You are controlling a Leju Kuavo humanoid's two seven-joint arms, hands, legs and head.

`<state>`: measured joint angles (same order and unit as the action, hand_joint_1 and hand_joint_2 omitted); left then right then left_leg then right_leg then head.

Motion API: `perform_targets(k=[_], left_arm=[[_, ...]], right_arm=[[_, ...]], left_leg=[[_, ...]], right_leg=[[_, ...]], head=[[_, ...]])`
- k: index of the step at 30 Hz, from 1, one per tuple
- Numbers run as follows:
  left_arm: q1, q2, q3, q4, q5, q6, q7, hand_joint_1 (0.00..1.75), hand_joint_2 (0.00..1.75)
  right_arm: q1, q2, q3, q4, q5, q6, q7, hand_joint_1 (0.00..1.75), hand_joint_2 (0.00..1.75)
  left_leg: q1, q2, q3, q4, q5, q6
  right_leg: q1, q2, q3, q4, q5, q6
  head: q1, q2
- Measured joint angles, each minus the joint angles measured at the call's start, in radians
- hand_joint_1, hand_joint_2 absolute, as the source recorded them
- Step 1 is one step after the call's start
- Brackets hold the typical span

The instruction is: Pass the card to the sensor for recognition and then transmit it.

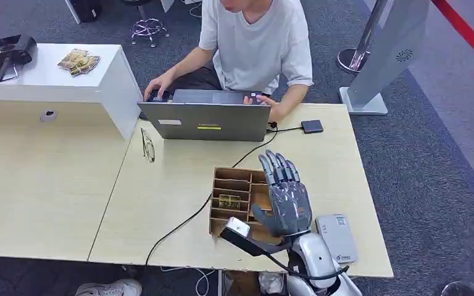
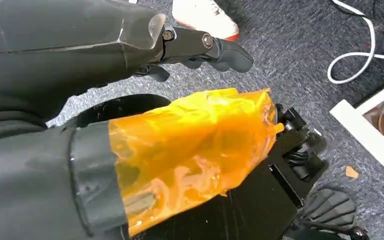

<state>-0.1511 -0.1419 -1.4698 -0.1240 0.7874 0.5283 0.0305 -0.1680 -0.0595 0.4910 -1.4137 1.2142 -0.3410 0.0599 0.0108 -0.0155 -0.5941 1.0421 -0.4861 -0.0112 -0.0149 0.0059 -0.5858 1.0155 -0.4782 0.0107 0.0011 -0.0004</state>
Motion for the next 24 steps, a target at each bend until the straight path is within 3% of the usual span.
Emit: perform_targets(k=[8, 14, 24], left_arm=[[-0.001, 0.000, 0.000, 0.000, -0.003, -0.001, 0.011, 0.00, 0.00], [-0.001, 0.000, 0.000, 0.000, -0.003, -0.002, 0.014, 0.00, 0.00], [-0.001, 0.000, 0.000, 0.000, -0.003, -0.002, 0.013, 0.00, 0.00]], right_arm=[[-0.024, 0.000, 0.000, 0.032, -0.009, 0.018, 0.011, 0.00, 1.75], [-0.039, 0.000, -0.005, 0.054, -0.011, 0.026, 0.016, 0.19, 1.75], [-0.044, 0.000, -0.015, 0.068, -0.002, 0.026, 0.027, 0.31, 1.75]], left_leg=[[0.000, 0.000, 0.000, 0.000, 0.000, 0.000], [0.000, 0.000, 0.000, 0.000, 0.000, 0.000], [0.000, 0.000, 0.000, 0.000, 0.000, 0.000]], right_leg=[[0.000, 0.000, 0.000, 0.000, 0.000, 0.000], [0.000, 0.000, 0.000, 0.000, 0.000, 0.000], [0.000, 0.000, 0.000, 0.000, 0.000, 0.000]], head=[[0.000, 0.000], [0.000, 0.000], [0.000, 0.000]])
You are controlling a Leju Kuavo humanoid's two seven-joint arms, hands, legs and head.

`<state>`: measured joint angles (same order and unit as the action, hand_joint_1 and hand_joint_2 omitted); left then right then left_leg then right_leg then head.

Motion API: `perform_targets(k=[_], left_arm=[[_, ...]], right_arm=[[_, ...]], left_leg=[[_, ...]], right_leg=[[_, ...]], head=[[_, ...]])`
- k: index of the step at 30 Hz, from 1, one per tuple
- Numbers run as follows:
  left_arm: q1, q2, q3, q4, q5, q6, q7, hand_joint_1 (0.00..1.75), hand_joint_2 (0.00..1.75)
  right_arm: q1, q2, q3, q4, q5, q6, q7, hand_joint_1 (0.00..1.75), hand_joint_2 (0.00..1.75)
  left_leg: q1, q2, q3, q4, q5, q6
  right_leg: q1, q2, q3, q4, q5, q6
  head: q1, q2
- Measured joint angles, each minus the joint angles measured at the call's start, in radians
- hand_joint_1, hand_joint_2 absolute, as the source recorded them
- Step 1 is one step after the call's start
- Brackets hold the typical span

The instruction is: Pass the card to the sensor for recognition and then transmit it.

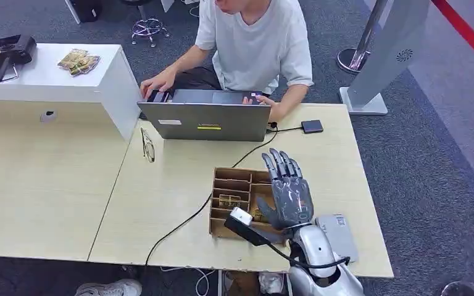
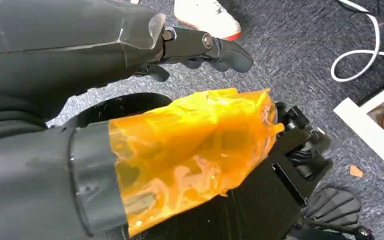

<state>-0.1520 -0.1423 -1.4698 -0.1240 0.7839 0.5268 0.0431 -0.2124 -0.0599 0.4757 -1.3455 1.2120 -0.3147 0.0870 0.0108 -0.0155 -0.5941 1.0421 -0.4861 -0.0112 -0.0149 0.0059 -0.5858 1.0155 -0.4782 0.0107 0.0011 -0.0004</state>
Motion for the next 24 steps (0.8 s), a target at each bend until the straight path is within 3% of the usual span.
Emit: perform_targets(k=[1, 2, 17, 24], left_arm=[[0.000, 0.000, 0.000, 0.000, 0.000, 0.000, 0.000, 0.00, 0.00], [0.000, 0.000, 0.000, 0.000, 0.000, 0.000, 0.000, 0.00, 0.00], [0.000, 0.000, 0.000, 0.000, -0.001, 0.000, 0.000, 0.00, 0.00], [-0.002, -0.002, 0.000, 0.000, -0.001, -0.012, 0.007, 0.00, 0.00]], right_arm=[[0.000, 0.000, -0.001, 0.001, 0.000, 0.000, 0.001, 0.31, 1.75], [0.000, 0.000, -0.002, 0.002, 0.002, 0.000, 0.001, 0.42, 1.75], [-0.006, 0.000, -0.011, 0.019, 0.015, 0.005, 0.013, 0.38, 1.75], [-0.012, 0.000, -0.019, 0.035, 0.024, 0.012, 0.019, 0.45, 1.75]], left_leg=[[0.000, 0.000, 0.000, 0.000, 0.000, 0.000], [0.000, 0.000, 0.000, 0.000, 0.000, 0.000], [0.000, 0.000, 0.000, 0.000, 0.000, 0.000], [0.000, 0.000, 0.000, 0.000, 0.000, 0.000]], right_leg=[[0.000, 0.000, 0.000, 0.000, 0.000, 0.000], [0.000, 0.000, 0.000, 0.000, 0.000, 0.000], [0.000, 0.000, 0.000, 0.000, 0.000, 0.000], [0.000, 0.000, 0.000, 0.000, 0.000, 0.000]], head=[[0.000, 0.000], [0.000, 0.000], [0.000, 0.000], [0.000, 0.000]])
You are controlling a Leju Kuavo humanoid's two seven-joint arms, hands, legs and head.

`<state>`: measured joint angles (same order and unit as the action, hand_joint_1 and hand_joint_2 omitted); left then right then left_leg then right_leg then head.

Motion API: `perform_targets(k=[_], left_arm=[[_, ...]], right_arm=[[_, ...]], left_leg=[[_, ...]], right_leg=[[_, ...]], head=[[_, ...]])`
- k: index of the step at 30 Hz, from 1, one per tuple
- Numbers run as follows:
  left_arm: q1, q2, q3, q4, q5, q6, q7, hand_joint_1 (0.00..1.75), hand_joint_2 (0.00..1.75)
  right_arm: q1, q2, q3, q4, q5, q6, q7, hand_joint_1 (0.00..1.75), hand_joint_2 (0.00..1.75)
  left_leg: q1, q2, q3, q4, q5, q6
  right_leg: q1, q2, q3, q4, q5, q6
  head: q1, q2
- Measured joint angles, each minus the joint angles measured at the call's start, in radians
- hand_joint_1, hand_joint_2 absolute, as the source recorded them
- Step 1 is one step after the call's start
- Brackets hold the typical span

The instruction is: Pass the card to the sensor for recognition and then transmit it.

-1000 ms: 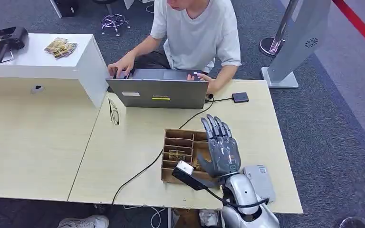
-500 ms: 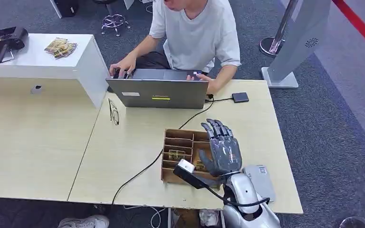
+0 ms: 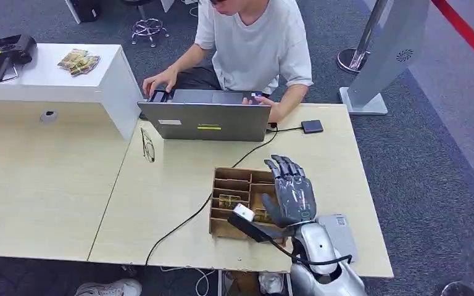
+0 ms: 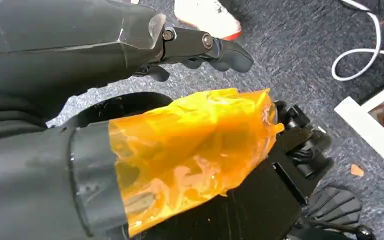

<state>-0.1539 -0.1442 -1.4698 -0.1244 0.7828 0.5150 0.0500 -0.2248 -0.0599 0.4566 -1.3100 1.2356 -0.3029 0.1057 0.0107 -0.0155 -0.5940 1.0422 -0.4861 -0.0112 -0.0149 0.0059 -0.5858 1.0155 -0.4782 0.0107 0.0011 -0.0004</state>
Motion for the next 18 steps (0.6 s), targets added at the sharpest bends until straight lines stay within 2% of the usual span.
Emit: perform_targets(k=[6, 11, 13, 18], left_arm=[[-0.001, 0.000, 0.000, 0.000, 0.000, -0.002, 0.009, 0.00, 0.00], [-0.001, 0.000, 0.000, 0.000, 0.000, -0.002, 0.011, 0.00, 0.00], [-0.001, 0.000, 0.000, 0.000, 0.000, -0.002, 0.011, 0.00, 0.00], [-0.001, -0.001, 0.000, 0.000, 0.000, -0.002, 0.011, 0.00, 0.00]], right_arm=[[-0.005, 0.000, -0.005, 0.018, 0.005, 0.005, 0.008, 0.63, 1.75], [-0.008, 0.000, -0.009, 0.032, 0.007, 0.005, 0.008, 0.63, 1.75], [-0.008, 0.000, -0.009, 0.036, 0.008, 0.005, 0.008, 0.52, 1.75], [-0.009, 0.000, -0.009, 0.040, 0.009, 0.005, 0.011, 0.56, 1.75]], left_leg=[[0.000, 0.000, 0.000, 0.000, 0.000, 0.000], [0.000, 0.000, 0.000, 0.000, 0.000, 0.000], [0.000, 0.000, 0.000, 0.000, 0.000, 0.000], [0.000, 0.000, 0.000, 0.000, 0.000, 0.000]], right_leg=[[0.000, 0.000, 0.000, 0.000, 0.000, 0.000], [0.000, 0.000, 0.000, 0.000, 0.000, 0.000], [0.000, 0.000, 0.000, 0.000, 0.000, 0.000], [0.000, 0.000, 0.000, 0.000, 0.000, 0.000]], head=[[0.000, 0.000], [0.000, 0.000], [0.000, 0.000], [0.000, 0.000]])
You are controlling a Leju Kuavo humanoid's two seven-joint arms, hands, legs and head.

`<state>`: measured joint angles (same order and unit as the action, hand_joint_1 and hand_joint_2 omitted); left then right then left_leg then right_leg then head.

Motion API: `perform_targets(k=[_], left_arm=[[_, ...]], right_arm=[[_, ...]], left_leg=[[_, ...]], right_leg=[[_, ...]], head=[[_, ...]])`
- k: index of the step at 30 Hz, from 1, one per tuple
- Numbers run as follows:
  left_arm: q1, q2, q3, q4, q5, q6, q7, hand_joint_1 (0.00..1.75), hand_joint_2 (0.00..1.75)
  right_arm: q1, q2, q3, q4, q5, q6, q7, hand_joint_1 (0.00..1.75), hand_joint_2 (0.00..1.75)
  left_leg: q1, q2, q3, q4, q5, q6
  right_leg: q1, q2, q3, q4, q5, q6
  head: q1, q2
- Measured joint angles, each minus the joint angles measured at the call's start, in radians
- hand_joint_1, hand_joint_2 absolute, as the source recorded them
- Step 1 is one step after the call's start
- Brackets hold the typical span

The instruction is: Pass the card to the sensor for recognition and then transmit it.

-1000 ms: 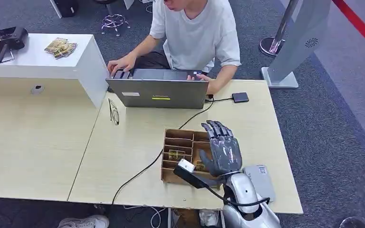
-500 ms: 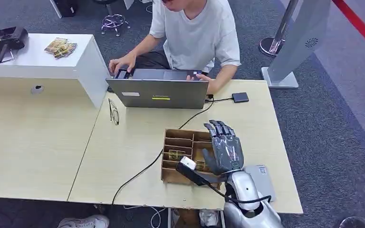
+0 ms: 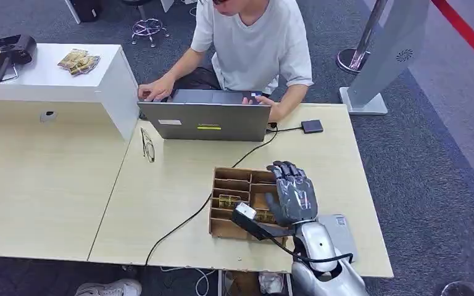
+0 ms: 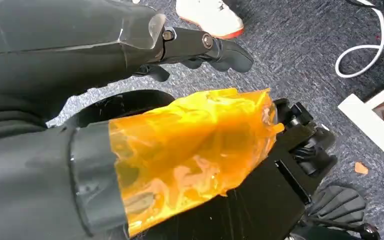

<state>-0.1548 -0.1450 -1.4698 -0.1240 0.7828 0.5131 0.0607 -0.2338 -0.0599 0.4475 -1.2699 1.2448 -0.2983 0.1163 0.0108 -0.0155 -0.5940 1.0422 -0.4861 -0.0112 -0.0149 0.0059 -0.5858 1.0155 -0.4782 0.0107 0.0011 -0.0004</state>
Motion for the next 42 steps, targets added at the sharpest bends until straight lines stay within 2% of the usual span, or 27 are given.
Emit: perform_targets(k=[11, 16, 22, 24, 25, 30, 39, 41, 42], left_arm=[[0.000, 0.000, 0.000, 0.000, 0.002, 0.002, 0.000, 0.00, 0.00], [0.000, 0.000, 0.000, 0.000, 0.002, 0.002, 0.000, 0.00, 0.00], [0.000, 0.000, 0.000, 0.000, 0.002, 0.002, 0.000, 0.00, 0.00], [0.000, 0.000, 0.000, 0.000, 0.003, 0.002, 0.000, 0.00, 0.00], [0.000, 0.000, 0.000, 0.000, 0.003, 0.002, 0.000, 0.00, 0.00], [0.000, 0.000, -0.001, 0.000, 0.004, 0.002, 0.000, 0.00, 0.00], [0.000, 0.000, -0.001, 0.000, 0.004, 0.002, 0.000, 0.00, 0.00], [0.000, 0.000, -0.002, 0.000, 0.005, 0.002, 0.000, 0.00, 0.00], [0.000, 0.000, -0.002, 0.000, 0.005, 0.002, 0.000, 0.00, 0.00]], right_arm=[[0.001, 0.000, -0.003, 0.000, 0.002, 0.002, 0.002, 0.70, 1.75], [0.001, 0.000, -0.003, 0.000, 0.003, 0.002, 0.002, 0.84, 1.75], [0.001, 0.000, -0.003, 0.000, 0.003, 0.002, 0.002, 0.84, 1.75], [0.001, 0.000, -0.003, 0.000, 0.003, 0.005, 0.002, 0.70, 1.75], [0.001, 0.000, -0.003, 0.000, 0.003, 0.005, 0.002, 0.77, 1.75], [0.001, 0.000, -0.003, 0.000, 0.003, 0.006, 0.003, 0.75, 1.75], [0.001, 0.000, -0.003, 0.002, 0.012, 0.006, 0.007, 0.89, 1.75], [0.002, 0.000, -0.003, 0.005, 0.012, 0.007, 0.007, 0.82, 1.75], [0.001, 0.000, -0.003, 0.007, 0.012, 0.007, 0.007, 0.86, 1.75]], left_leg=[[0.000, 0.000, 0.000, 0.000, 0.000, 0.000], [0.000, 0.000, 0.000, 0.000, 0.000, 0.000], [0.000, 0.000, 0.000, 0.000, 0.000, 0.000], [0.000, 0.000, 0.000, 0.000, 0.000, 0.000], [0.000, 0.000, 0.000, 0.000, 0.000, 0.000], [0.000, 0.000, 0.000, 0.000, 0.000, 0.000], [0.000, 0.000, 0.000, 0.000, 0.000, 0.000], [0.000, 0.000, 0.000, 0.000, 0.000, 0.000], [0.000, 0.000, 0.000, 0.000, 0.000, 0.000]], right_leg=[[0.000, 0.000, 0.000, 0.000, 0.000, 0.000], [0.000, 0.000, 0.000, 0.000, 0.000, 0.000], [0.000, 0.000, 0.000, 0.000, 0.000, 0.000], [0.000, 0.000, 0.000, 0.000, 0.000, 0.000], [0.000, 0.000, 0.000, 0.000, 0.000, 0.000], [0.000, 0.000, 0.000, 0.000, 0.000, 0.000], [0.000, 0.000, 0.000, 0.000, 0.000, 0.000], [0.000, 0.000, 0.000, 0.000, 0.000, 0.000], [0.000, 0.000, 0.000, 0.000, 0.000, 0.000]], head=[[0.000, 0.000], [0.000, 0.000], [0.000, 0.000], [0.000, 0.000], [0.000, 0.000], [0.000, 0.000], [0.000, 0.000], [0.000, 0.000], [0.000, 0.000]])
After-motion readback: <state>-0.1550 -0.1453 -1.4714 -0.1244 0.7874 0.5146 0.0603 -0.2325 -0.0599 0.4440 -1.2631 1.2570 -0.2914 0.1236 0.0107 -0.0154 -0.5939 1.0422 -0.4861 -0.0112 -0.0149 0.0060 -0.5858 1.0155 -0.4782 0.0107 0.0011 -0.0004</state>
